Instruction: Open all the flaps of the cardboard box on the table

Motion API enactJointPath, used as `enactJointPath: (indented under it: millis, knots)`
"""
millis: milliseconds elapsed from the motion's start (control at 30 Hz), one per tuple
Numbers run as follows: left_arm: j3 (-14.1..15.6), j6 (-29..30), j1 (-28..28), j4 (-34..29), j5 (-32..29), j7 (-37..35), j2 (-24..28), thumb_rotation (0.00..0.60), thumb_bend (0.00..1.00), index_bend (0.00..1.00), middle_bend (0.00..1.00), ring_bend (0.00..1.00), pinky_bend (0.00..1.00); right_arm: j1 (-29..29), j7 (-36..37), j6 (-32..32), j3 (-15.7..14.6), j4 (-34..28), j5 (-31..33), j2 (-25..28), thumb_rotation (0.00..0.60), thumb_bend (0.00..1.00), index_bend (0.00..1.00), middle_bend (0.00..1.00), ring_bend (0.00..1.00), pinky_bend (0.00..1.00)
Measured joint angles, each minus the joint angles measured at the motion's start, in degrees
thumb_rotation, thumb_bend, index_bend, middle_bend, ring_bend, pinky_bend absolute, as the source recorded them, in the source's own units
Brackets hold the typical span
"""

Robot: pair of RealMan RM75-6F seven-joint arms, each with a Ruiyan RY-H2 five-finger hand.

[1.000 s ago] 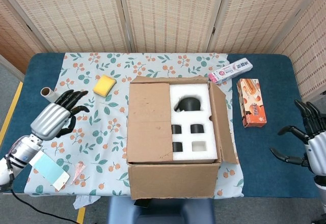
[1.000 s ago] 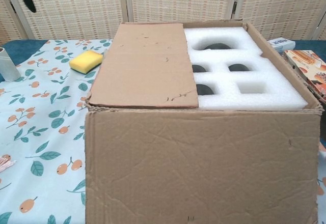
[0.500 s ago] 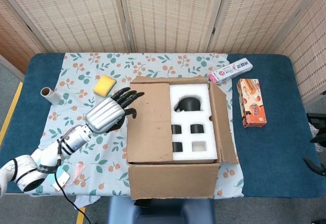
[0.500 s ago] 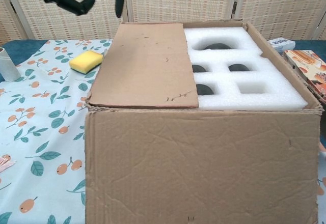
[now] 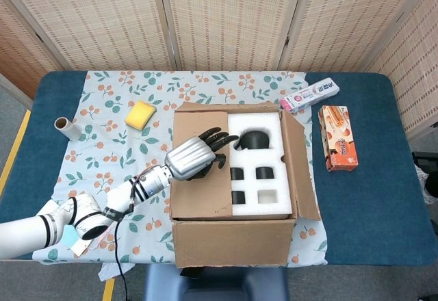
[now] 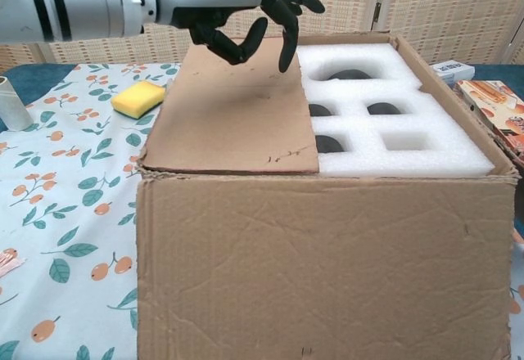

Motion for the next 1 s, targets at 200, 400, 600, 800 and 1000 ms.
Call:
enactJointPath:
  millis: [200, 400, 600, 800, 1000]
  knots:
    - [0.1, -1.0, -2.3, 2.5, -2.5, 2.1, -2.9, 0.600, 1.00, 0.51, 0.00, 0.00, 0.00, -1.5, 4.1, -0.1, 1.2, 1.4, 0.9, 0.1, 0.316, 0.29, 0.52, 0.00, 0.00, 0.00]
    - [0.2, -1.7, -4.1, 4.5, -4.7, 3.9, -5.1, 0.600, 1.00, 0.54, 0.00, 0.00, 0.00, -2.0, 5.6, -0.9, 2.0, 2.3, 0.7, 0.2, 0.316, 0.29, 0.52, 0.00, 0.00, 0.00]
    - [0.5, -3.6, -6.1, 6.2, -5.8, 4.6, -6.5, 0.600, 1.00, 0.53, 0.00, 0.00, 0.00, -2.4, 6.9, -1.0, 2.6, 2.8, 0.6, 0.2, 0.318, 0.29, 0.52, 0.00, 0.00, 0.00]
    - [0.4, -4.7, -8.5, 7.8, -6.7, 5.4, -8.3, 0.600, 1.00, 0.53, 0.00, 0.00, 0.00, -2.6, 7.6, -1.4, 3.1, 3.0, 0.6, 0.2, 0.318, 0.29, 0.52, 0.00, 0.00, 0.00]
    - [0.9, -4.4, -9.0, 8.6, -7.3, 6.3, -8.7, 0.600, 1.00, 0.55, 0.00, 0.00, 0.00, -2.9, 8.3, -1.6, 3.4, 3.4, 0.3, 0.2, 0.317, 0.29, 0.52, 0.00, 0.00, 0.00]
